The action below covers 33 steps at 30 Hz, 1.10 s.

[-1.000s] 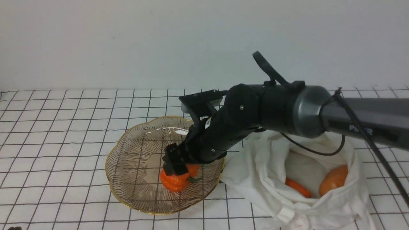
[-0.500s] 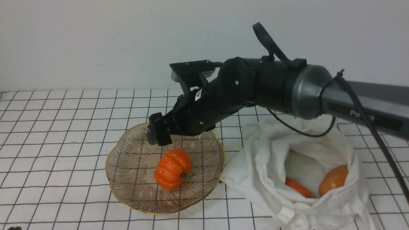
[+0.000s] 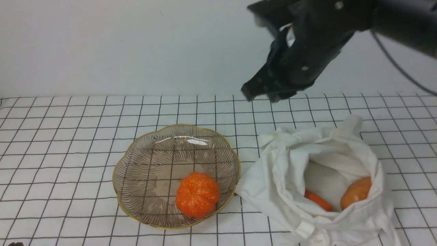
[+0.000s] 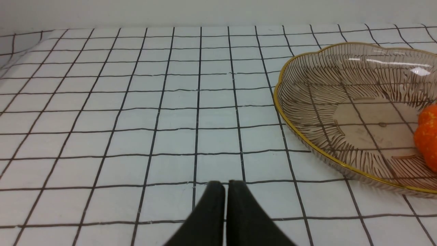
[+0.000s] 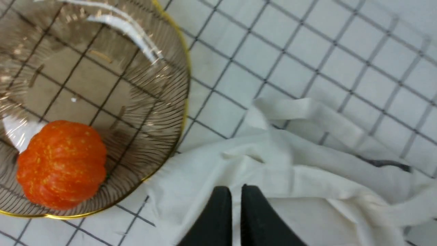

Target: Take vegetables from bag on white checkered tablecloth place on plate.

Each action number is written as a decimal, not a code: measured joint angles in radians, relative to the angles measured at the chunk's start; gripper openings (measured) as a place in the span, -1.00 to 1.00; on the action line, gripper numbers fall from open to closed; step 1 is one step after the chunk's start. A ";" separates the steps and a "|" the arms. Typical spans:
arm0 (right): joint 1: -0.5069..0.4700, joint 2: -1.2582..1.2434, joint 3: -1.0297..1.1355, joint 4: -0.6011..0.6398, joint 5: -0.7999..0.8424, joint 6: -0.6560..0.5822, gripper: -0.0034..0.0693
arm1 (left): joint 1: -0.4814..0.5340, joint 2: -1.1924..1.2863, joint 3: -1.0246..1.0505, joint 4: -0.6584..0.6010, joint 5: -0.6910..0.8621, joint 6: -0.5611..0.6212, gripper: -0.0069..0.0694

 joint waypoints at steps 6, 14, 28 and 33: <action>0.000 -0.309 0.040 -0.041 0.014 0.035 -0.94 | 0.000 0.000 0.000 0.000 0.000 0.000 -0.84; 0.000 -0.866 0.506 -0.129 -0.239 0.182 -0.94 | 0.000 0.000 0.000 0.000 0.000 0.000 -0.84; 0.000 -1.718 1.331 -0.588 -0.857 0.651 -0.94 | 0.000 0.000 0.000 0.000 0.000 0.000 -0.84; 0.000 -1.730 1.360 -0.663 -0.878 0.772 -0.94 | 0.000 0.000 0.000 0.000 0.000 0.000 -0.84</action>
